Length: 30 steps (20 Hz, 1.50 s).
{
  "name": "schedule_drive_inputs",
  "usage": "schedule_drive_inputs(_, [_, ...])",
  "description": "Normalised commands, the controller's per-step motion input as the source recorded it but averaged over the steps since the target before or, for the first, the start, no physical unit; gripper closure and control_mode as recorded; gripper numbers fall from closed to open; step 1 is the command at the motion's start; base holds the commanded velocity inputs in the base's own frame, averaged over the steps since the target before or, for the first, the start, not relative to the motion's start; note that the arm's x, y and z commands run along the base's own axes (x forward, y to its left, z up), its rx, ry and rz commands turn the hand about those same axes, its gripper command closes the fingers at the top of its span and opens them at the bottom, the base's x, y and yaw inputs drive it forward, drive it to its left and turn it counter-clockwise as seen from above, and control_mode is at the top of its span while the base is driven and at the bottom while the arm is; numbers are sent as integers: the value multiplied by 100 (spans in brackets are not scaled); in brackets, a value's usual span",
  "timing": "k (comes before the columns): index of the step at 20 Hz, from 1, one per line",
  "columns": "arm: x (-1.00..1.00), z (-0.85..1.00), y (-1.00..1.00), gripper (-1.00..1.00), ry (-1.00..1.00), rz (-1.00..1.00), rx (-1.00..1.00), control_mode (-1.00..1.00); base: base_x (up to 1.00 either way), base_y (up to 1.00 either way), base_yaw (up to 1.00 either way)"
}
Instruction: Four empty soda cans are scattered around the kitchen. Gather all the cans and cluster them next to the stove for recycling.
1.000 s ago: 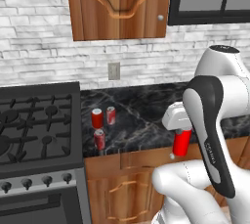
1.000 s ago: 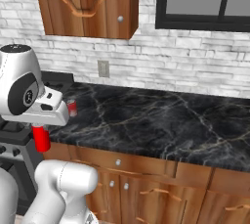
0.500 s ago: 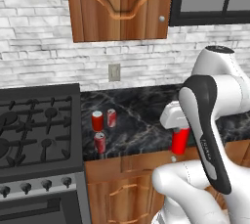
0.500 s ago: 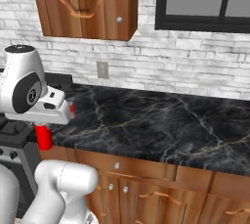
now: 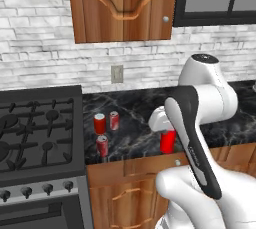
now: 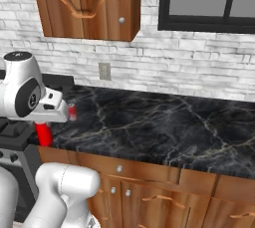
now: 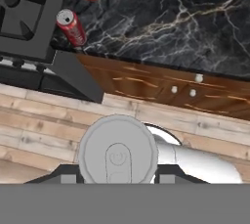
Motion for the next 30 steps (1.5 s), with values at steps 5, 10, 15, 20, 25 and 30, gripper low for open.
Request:
schedule_drive_inputs(5, [33, 0, 16, 100, -5, 5, 0, -100, 0, 0, 0])
schedule_drive_inputs(10, [41, -24, 8, 100, -4, 5, 0, -100, 0, 0, 0])
schedule_drive_inputs(15, [37, -37, 2, 100, -2, 4, 0, -100, 0, 0, 0])
schedule_drive_inputs(20, [38, -23, 10, 100, -2, 4, 0, -100, 0, 0, 0])
schedule_drive_inputs(25, [36, -5, 14, 100, 0, 4, 0, -100, 0, 0, 0])
schedule_drive_inputs(30, [41, -24, 13, 100, 0, 4, 0, -100, 0, 0, 0])
